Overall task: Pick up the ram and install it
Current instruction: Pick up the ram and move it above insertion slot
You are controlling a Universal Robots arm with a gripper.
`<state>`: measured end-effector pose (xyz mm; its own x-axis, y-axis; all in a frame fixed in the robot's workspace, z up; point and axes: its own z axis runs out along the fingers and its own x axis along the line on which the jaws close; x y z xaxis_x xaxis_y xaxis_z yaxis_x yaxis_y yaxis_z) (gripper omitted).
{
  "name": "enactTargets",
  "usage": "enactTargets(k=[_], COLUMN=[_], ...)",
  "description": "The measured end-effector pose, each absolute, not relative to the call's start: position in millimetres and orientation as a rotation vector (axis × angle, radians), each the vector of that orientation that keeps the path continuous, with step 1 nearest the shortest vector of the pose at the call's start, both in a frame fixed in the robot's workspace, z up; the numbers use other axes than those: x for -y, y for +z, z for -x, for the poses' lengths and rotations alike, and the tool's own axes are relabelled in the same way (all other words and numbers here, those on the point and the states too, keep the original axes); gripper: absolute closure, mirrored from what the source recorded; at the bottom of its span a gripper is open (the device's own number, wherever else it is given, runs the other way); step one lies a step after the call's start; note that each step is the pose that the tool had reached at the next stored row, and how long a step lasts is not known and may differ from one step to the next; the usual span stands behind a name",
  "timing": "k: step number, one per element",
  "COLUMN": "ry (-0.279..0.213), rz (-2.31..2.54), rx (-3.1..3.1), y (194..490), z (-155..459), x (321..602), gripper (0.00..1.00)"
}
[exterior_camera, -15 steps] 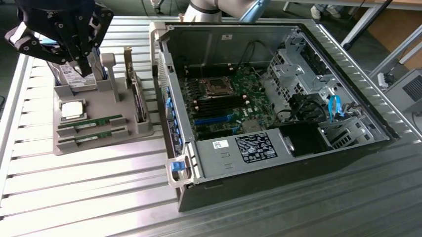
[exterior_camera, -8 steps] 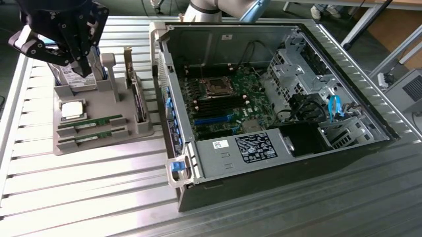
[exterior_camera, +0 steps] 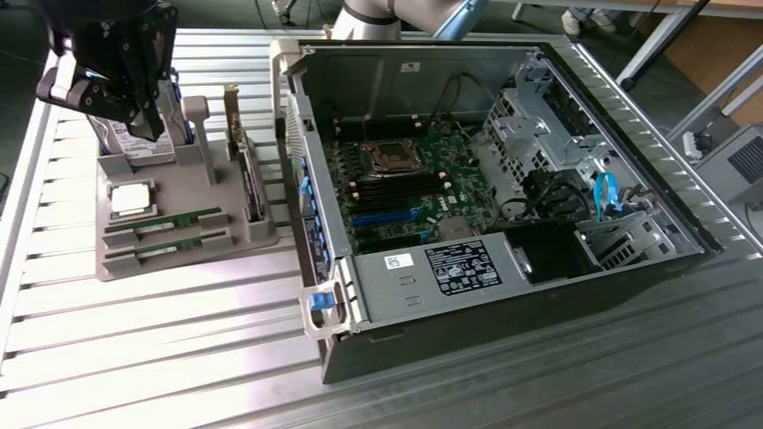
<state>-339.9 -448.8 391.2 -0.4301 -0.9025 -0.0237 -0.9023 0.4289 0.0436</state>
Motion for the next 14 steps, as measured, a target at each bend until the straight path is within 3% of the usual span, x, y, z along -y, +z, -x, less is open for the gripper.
enactTargets(k=[14], ry=[-0.075], rz=[-2.104], rx=[2.315], y=[390.8], z=[339.9], x=[448.8], gripper=[0.91])
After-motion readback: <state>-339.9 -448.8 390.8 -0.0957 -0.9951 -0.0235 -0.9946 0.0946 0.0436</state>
